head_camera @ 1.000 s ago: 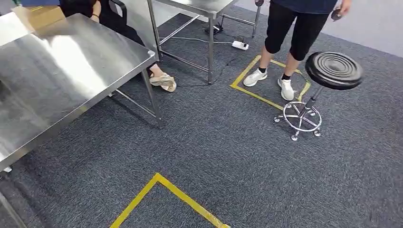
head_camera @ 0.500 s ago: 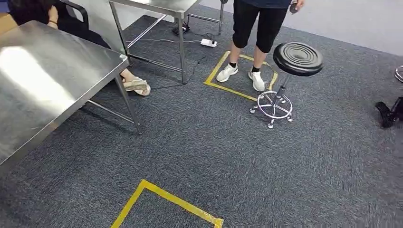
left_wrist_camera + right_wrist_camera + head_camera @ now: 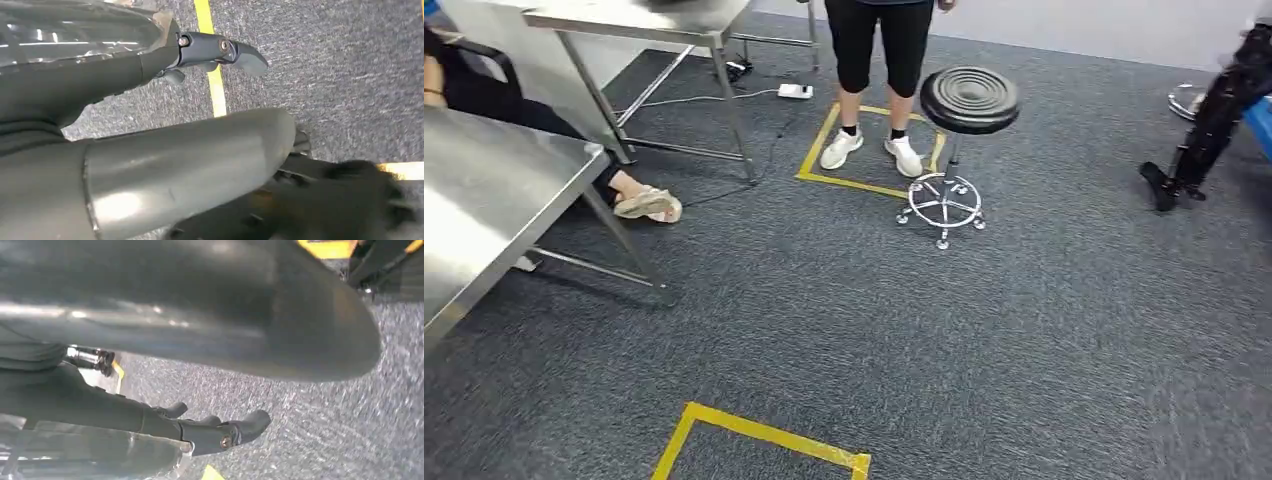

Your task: Take the parts from the cabinet and place them on the table.

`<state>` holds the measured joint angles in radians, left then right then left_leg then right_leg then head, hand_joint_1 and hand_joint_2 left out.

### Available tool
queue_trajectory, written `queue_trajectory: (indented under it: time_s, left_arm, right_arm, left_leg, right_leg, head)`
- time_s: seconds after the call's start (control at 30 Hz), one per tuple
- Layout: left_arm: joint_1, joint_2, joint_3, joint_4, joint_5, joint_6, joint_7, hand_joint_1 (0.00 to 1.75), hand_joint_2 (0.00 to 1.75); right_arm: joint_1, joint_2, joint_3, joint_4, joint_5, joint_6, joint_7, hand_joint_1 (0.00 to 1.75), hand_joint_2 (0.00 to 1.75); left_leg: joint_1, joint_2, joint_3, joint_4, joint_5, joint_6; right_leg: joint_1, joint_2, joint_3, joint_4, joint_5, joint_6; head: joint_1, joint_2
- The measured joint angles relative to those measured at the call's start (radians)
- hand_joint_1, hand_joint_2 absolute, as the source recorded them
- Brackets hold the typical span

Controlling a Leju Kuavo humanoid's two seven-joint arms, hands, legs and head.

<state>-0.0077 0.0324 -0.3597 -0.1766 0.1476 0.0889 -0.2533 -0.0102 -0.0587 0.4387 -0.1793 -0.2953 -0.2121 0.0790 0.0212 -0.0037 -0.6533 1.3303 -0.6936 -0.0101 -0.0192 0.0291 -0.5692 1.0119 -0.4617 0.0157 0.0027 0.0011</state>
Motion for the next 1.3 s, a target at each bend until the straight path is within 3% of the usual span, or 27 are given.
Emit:
queue_trajectory:
  time_s: [0.03, 0.1, 0.13, 0.17, 0.2, 0.3, 0.33, 0.37, 0.4, 0.47, 0.5, 0.53, 0.57, 0.63, 0.67, 0.7, 0.83, 0.87, 0.9, 0.93, 1.0, 1.03, 1.07, 1.13, 1.17, 1.2, 1.3]
  left_arm:
    - [0.002, 0.0, 0.0, 0.0, 0.0, 0.0, 0.001, 0.0, 0.0]
    - [0.003, 0.0, -0.001, 0.0, 0.0, 0.0, 0.003, 0.0, 0.0]
    - [0.003, 0.0, -0.002, 0.0, 0.0, 0.0, 0.004, 0.0, 0.0]
    - [0.005, 0.0, -0.003, 0.001, 0.0, 0.0, 0.005, 0.0, 0.0]
    - [0.005, -0.001, -0.003, 0.002, 0.0, 0.0, 0.006, 0.0, 0.0]
    - [0.005, -0.002, -0.004, 0.001, 0.0, -0.001, 0.011, 0.0, 0.0]
    - [0.004, -0.003, -0.004, 0.0, 0.001, 0.0, 0.011, 0.0, 0.0]
    - [0.001, -0.004, -0.004, 0.0, 0.001, 0.001, 0.011, 0.0, 0.0]
    - [0.001, -0.003, -0.004, 0.0, 0.001, 0.001, 0.01, 0.0, 0.0]
    - [0.006, -0.003, -0.004, 0.0, 0.001, 0.003, 0.01, 0.0, 0.0]
    - [0.006, -0.003, -0.004, 0.0, 0.001, 0.0, 0.01, 0.0, 0.0]
    - [0.006, -0.003, -0.004, 0.0, 0.002, 0.001, 0.009, 0.0, 0.0]
    - [0.005, -0.003, -0.004, 0.0, 0.002, 0.0, 0.007, 0.0, 0.0]
    - [0.005, -0.005, -0.004, 0.0, 0.002, 0.0, 0.004, 0.0, 0.0]
    - [0.005, -0.005, -0.004, 0.0, 0.002, -0.001, 0.004, 0.0, 0.0]
    - [0.005, -0.002, -0.004, 0.0, 0.003, -0.002, 0.005, 0.0, 0.0]
    - [-0.004, -0.002, -0.004, -0.001, 0.009, -0.002, 0.01, 0.0, 0.0]
    - [-0.005, -0.002, -0.004, -0.001, 0.01, -0.002, 0.012, 0.0, 0.0]
    - [-0.004, -0.002, -0.004, -0.001, 0.011, -0.002, 0.013, 0.0, 0.0]
    - [-0.004, -0.003, -0.004, -0.001, 0.011, -0.002, 0.016, 0.0, 0.0]
    - [0.002, -0.002, -0.004, 0.0, 0.014, -0.002, 0.017, 0.0, 0.0]
    - [0.004, -0.003, -0.004, 0.0, 0.015, -0.002, 0.017, 0.0, 0.0]
    - [0.006, -0.003, -0.004, 0.0, 0.016, -0.002, 0.017, 0.0, 0.0]
    - [0.006, -0.003, -0.004, 0.0, 0.016, -0.002, 0.017, 0.0, 0.0]
    - [0.007, -0.003, -0.004, 0.0, 0.016, -0.002, 0.017, 0.0, 0.0]
    - [0.007, -0.002, -0.004, 0.001, 0.015, -0.002, 0.018, 0.0, 0.0]
    - [0.006, -0.001, -0.004, 0.001, 0.014, -0.002, 0.021, 0.0, 0.0]
  right_arm:
    - [0.001, 0.0, 0.001, 0.0, 0.002, 0.0, 0.001, 0.0, 0.0]
    - [0.003, 0.0, 0.002, 0.001, 0.005, 0.0, 0.002, 0.0, 0.0]
    - [0.003, 0.001, 0.002, 0.001, 0.005, 0.0, 0.002, 0.0, 0.0]
    - [0.002, 0.002, 0.002, 0.0, 0.006, 0.0, 0.002, 0.0, 0.0]
    - [-0.003, 0.001, 0.002, 0.001, 0.007, 0.0, 0.002, 0.0, 0.0]
    - [0.002, 0.0, 0.002, 0.001, 0.008, -0.007, -0.005, 0.0, 0.0]
    - [0.004, 0.0, 0.002, 0.002, 0.008, -0.01, -0.006, 0.0, 0.0]
    - [0.006, 0.001, 0.003, 0.002, 0.007, -0.01, -0.006, 0.0, 0.0]
    - [0.004, 0.002, 0.003, 0.002, 0.006, -0.01, -0.006, 0.0, 0.0]
    - [-0.001, 0.0, 0.003, 0.002, 0.004, -0.011, -0.006, 0.0, 0.0]
    - [0.0, 0.0, 0.003, 0.002, 0.002, -0.011, -0.006, 0.0, 0.0]
    - [0.001, 0.0, 0.003, 0.002, 0.0, -0.011, -0.006, 0.0, 0.0]
    - [0.005, 0.001, 0.003, 0.002, -0.002, -0.011, -0.006, 0.0, 0.0]
    - [0.008, -0.001, 0.003, 0.002, -0.002, -0.011, -0.006, 0.0, 0.0]
    - [0.006, -0.001, 0.003, 0.002, -0.002, -0.011, -0.006, 0.0, 0.0]
    - [0.004, 0.0, 0.003, 0.002, -0.003, -0.011, -0.006, 0.0, 0.0]
    - [0.006, -0.001, 0.003, 0.003, -0.001, -0.011, -0.006, 0.0, 0.0]
    - [0.008, 0.0, 0.003, 0.003, 0.001, -0.01, -0.006, 0.0, 0.0]
    - [0.007, 0.0, 0.003, 0.003, 0.003, -0.006, -0.006, 0.0, 0.0]
    - [0.006, 0.0, 0.003, 0.004, 0.005, -0.003, -0.006, 0.0, 0.0]
    - [0.005, -0.001, 0.003, 0.004, 0.008, 0.003, -0.006, 0.0, 0.0]
    - [0.006, -0.001, 0.003, 0.004, 0.008, 0.003, -0.006, 0.0, 0.0]
    - [0.006, -0.001, 0.003, 0.004, 0.008, 0.003, -0.006, 0.0, 0.0]
    - [0.007, 0.0, 0.003, 0.004, 0.008, 0.003, -0.006, 0.0, 0.0]
    - [0.006, 0.0, 0.004, 0.004, 0.008, 0.003, -0.006, 0.0, 0.0]
    - [0.003, 0.001, 0.004, 0.004, 0.008, 0.003, -0.006, 0.0, 0.0]
    - [0.006, 0.001, 0.01, 0.004, 0.011, 0.003, -0.003, 0.0, 0.0]
  left_leg:
    - [0.0, 0.0, -0.004, -0.004, 0.019, 0.001]
    - [0.003, -0.003, 0.046, -0.127, 0.11, 0.003]
    - [0.006, -0.02, 0.082, -0.206, 0.153, 0.004]
    - [0.013, -0.082, 0.111, -0.276, 0.177, 0.007]
    - [0.012, -0.09, 0.118, -0.303, 0.171, 0.007]
    - [-0.002, -0.054, 0.118, -0.296, 0.171, 0.018]
    - [0.005, -0.04, 0.119, -0.305, 0.178, 0.028]
    - [0.005, -0.026, 0.123, -0.307, 0.181, 0.036]
    - [0.003, -0.012, 0.123, -0.308, 0.18, 0.044]
    - [-0.003, 0.021, 0.122, -0.308, 0.178, 0.047]
    - [-0.004, 0.036, 0.122, -0.307, 0.178, 0.047]
    - [-0.004, 0.049, 0.122, -0.307, 0.176, 0.047]
    - [-0.004, 0.061, 0.123, -0.307, 0.174, 0.045]
    - [-0.001, 0.083, 0.133, -0.307, 0.168, 0.036]
    - [-0.002, 0.092, 0.139, -0.306, 0.163, 0.029]
    - [-0.012, 0.101, 0.143, -0.306, 0.156, 0.019]
    - [-0.003, 0.131, 0.164, -0.321, 0.151, -0.004]
    - [0.002, 0.086, 0.162, -0.306, 0.137, -0.012]
    - [0.002, 0.042, 0.143, -0.262, 0.104, -0.009]
    - [0.002, 0.018, 0.108, -0.19, 0.062, -0.007]
    - [0.002, 0.002, 0.023, -0.027, -0.004, -0.004]
    - [0.001, 0.001, 0.005, -0.002, 0.0, -0.002]
    - [0.002, 0.001, 0.008, -0.022, 0.028, 0.0]
    - [0.002, -0.009, 0.069, -0.171, 0.131, 0.006]
    - [0.005, -0.046, 0.108, -0.26, 0.175, 0.008]
    - [0.004, -0.085, 0.12, -0.29, 0.162, 0.01]
    - [-0.008, -0.051, 0.12, -0.296, 0.166, 0.017]
  right_leg:
    - [0.001, 0.014, 0.001, 0.0, 0.0, 0.0]
    - [0.0, 0.041, 0.005, 0.002, 0.0, 0.001]
    - [0.0, 0.053, 0.007, 0.003, 0.0, 0.002]
    - [-0.001, 0.063, 0.004, 0.003, 0.001, 0.003]
    - [0.017, 0.077, -0.005, 0.017, -0.002, 0.012]
    - [0.001, 0.112, -0.022, 0.006, 0.007, 0.034]
    - [0.004, 0.119, -0.023, 0.01, 0.006, 0.04]
    - [0.004, 0.057, -0.034, 0.037, -0.007, 0.037]
    - [0.009, 0.014, -0.063, 0.093, -0.038, 0.03]
    - [0.006, -0.01, -0.142, 0.249, -0.105, 0.023]
    - [0.003, -0.015, -0.171, 0.309, -0.122, 0.026]
    - [0.001, -0.018, -0.176, 0.321, -0.118, 0.034]
    - [-0.003, -0.021, -0.155, 0.281, -0.098, 0.045]
    - [-0.01, -0.045, -0.055, 0.105, -0.034, 0.069]
    - [-0.012, -0.086, -0.009, 0.022, -0.014, 0.072]
    - [-0.002, -0.103, -0.007, 0.023, -0.01, 0.066]
    - [0.004, -0.058, -0.007, 0.015, -0.006, 0.029]
    - [-0.013, -0.047, -0.004, 0.01, -0.002, 0.021]
    - [-0.011, -0.041, -0.004, 0.01, -0.001, 0.012]
    - [-0.009, -0.032, -0.005, 0.01, -0.002, 0.004]
    - [0.001, -0.007, -0.007, 0.01, -0.002, -0.003]
    - [0.004, 0.006, -0.007, 0.01, -0.002, -0.003]
    - [0.004, 0.021, -0.005, 0.011, -0.002, -0.002]
    - [0.005, 0.049, 0.001, 0.012, -0.002, -0.002]
    - [0.004, 0.062, 0.002, 0.013, -0.002, -0.001]
    - [0.013, 0.07, -0.003, 0.018, -0.002, 0.003]
    - [0.004, 0.102, -0.015, 0.013, 0.006, 0.024]
  head:
    - [0.0, 0.0]
    - [-0.001, 0.0]
    - [0.0, 0.0]
    - [0.0, 0.0]
    - [0.0, 0.0]
    - [0.001, 0.0]
    - [0.003, 0.0]
    - [0.002, 0.0]
    - [0.009, 0.0]
    - [0.01, 0.0]
    - [0.01, 0.0]
    - [0.01, 0.0]
    - [0.011, 0.0]
    - [0.01, 0.0]
    - [0.012, 0.0]
    - [0.013, 0.0]
    - [0.009, 0.0]
    - [0.005, 0.0]
    - [-0.001, 0.0]
    - [-0.004, 0.0]
    - [-0.004, 0.0]
    - [-0.004, 0.0]
    - [-0.003, 0.0]
    - [-0.004, 0.0]
    - [-0.004, 0.0]
    - [-0.003, 0.0]
    - [-0.002, 0.0]
